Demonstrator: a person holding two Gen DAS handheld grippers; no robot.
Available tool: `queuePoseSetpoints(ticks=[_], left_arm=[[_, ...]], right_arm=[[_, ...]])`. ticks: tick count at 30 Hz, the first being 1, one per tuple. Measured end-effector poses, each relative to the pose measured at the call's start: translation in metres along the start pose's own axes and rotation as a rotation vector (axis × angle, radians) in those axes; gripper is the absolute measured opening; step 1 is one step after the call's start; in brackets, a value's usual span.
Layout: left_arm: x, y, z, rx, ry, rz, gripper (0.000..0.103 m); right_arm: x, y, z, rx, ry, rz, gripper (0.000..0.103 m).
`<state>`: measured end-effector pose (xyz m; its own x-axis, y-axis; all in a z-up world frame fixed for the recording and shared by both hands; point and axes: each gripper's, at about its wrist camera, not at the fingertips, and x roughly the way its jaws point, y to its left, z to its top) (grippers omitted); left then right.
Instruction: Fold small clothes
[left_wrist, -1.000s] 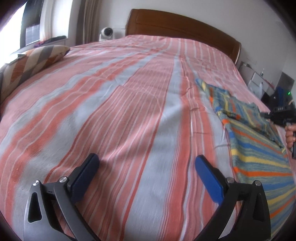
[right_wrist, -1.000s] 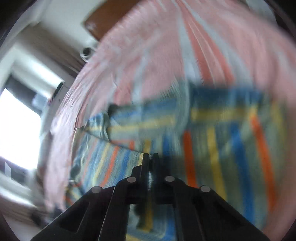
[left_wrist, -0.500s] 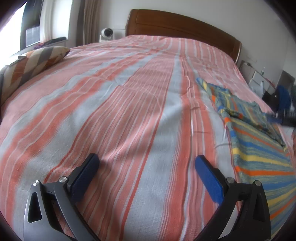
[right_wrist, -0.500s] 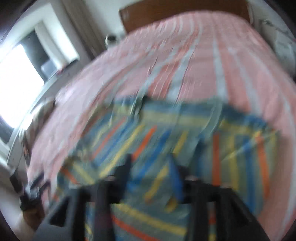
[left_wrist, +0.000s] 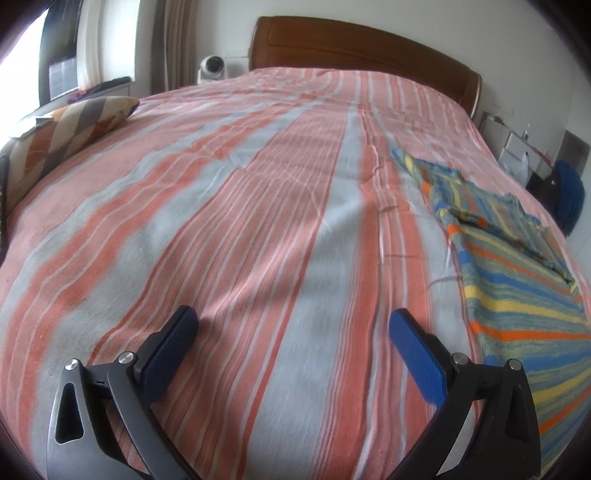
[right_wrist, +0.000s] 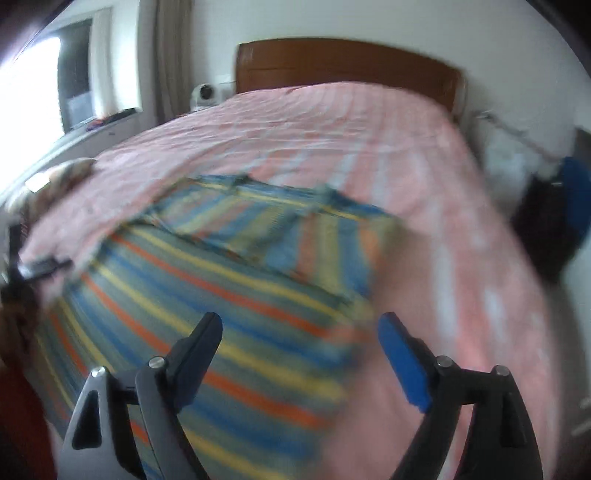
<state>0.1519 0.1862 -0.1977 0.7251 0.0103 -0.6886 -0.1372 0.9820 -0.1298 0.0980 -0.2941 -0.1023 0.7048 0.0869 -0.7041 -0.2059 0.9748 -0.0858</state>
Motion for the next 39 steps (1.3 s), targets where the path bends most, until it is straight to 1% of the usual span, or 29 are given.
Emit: queuePoseSetpoints(ticks=[2, 3, 5, 7, 10, 12, 14, 16, 17, 20, 22, 24, 25, 26, 27, 29, 31, 32, 33, 34, 35, 36, 37, 38, 39], left_arm=[[-0.001, -0.001, -0.001, 0.006, 0.0, 0.007, 0.102], [-0.001, -0.001, -0.001, 0.009, -0.001, 0.011, 0.102], [-0.002, -0.002, -0.002, 0.013, 0.001, 0.017, 0.102], [-0.004, -0.002, -0.003, 0.015, 0.004, 0.022, 0.102], [-0.007, -0.005, -0.007, 0.019, 0.017, 0.03, 0.102], [-0.01, -0.005, -0.008, 0.021, 0.026, 0.032, 0.102], [-0.014, -0.005, -0.01, 0.012, 0.036, 0.027, 0.102], [-0.017, -0.005, -0.012, 0.009, 0.051, 0.023, 0.102], [-0.019, -0.006, -0.013, 0.011, 0.062, 0.022, 0.102], [-0.025, -0.005, -0.013, 0.008, 0.119, 0.009, 0.102], [-0.036, -0.001, -0.014, -0.024, 0.157, -0.044, 0.102], [-0.051, 0.004, -0.019, -0.068, 0.185, -0.134, 0.102], [-0.061, 0.006, -0.025, -0.095, 0.215, -0.209, 0.102], [-0.067, 0.006, -0.029, -0.103, 0.234, -0.248, 0.102], [-0.074, 0.005, -0.036, -0.106, 0.262, -0.288, 0.102], [-0.087, -0.003, -0.052, -0.083, 0.331, -0.338, 0.102], [-0.094, -0.015, -0.07, -0.031, 0.396, -0.342, 0.101], [-0.096, -0.023, -0.08, 0.008, 0.43, -0.323, 0.099], [-0.097, -0.028, -0.086, 0.038, 0.449, -0.305, 0.097], [-0.097, -0.037, -0.093, 0.088, 0.473, -0.273, 0.085], [-0.098, -0.043, -0.096, 0.118, 0.483, -0.255, 0.077], [-0.098, -0.047, -0.098, 0.143, 0.49, -0.238, 0.074], [-0.097, -0.052, -0.099, 0.165, 0.497, -0.221, 0.069], [-0.097, -0.054, -0.1, 0.171, 0.504, -0.215, 0.061], [-0.095, -0.056, -0.101, 0.177, 0.515, -0.206, 0.055]], right_arm=[[-0.013, -0.01, -0.029, 0.023, -0.011, -0.103, 0.096], [-0.024, -0.016, -0.049, 0.051, -0.029, -0.169, 0.097], [-0.038, -0.027, -0.079, 0.112, -0.049, -0.243, 0.098], [-0.043, -0.033, -0.1, 0.167, -0.043, -0.275, 0.098], [-0.038, -0.043, -0.115, 0.195, 0.005, -0.269, 0.098], [-0.035, -0.047, -0.115, 0.193, -0.003, -0.286, 0.098], [-0.033, -0.053, -0.11, 0.229, -0.025, -0.299, 0.098], [-0.03, -0.06, -0.108, 0.283, -0.032, -0.277, 0.098], [-0.025, -0.061, -0.11, 0.294, -0.019, -0.273, 0.098], [-0.001, -0.062, -0.123, 0.316, 0.073, -0.256, 0.1], [0.0, -0.066, -0.124, 0.345, 0.067, -0.236, 0.1], [-0.002, -0.068, -0.123, 0.355, 0.078, -0.227, 0.1], [-0.005, -0.07, -0.122, 0.364, 0.09, -0.229, 0.1], [-0.012, -0.071, -0.12, 0.383, 0.098, -0.217, 0.1], [-0.021, -0.072, -0.119, 0.4, 0.094, -0.186, 0.1], [-0.039, -0.069, -0.113, 0.412, 0.095, -0.069, 0.1], [-0.056, -0.055, -0.106, 0.358, 0.137, 0.08, 0.1], [-0.064, -0.043, -0.106, 0.324, 0.178, 0.168, 0.1], [-0.067, -0.033, -0.109, 0.301, 0.22, 0.23, 0.1], [-0.069, -0.025, -0.113, 0.287, 0.258, 0.268, 0.099], [-0.069, -0.016, -0.119, 0.277, 0.303, 0.292, 0.096], [-0.068, -0.011, -0.125, 0.279, 0.337, 0.298, 0.094], [-0.064, -0.004, -0.134, 0.288, 0.38, 0.302, 0.087], [-0.058, 0.0, -0.14, 0.294, 0.415, 0.303, 0.076], [-0.052, 0.003, -0.145, 0.295, 0.437, 0.301, 0.069]])
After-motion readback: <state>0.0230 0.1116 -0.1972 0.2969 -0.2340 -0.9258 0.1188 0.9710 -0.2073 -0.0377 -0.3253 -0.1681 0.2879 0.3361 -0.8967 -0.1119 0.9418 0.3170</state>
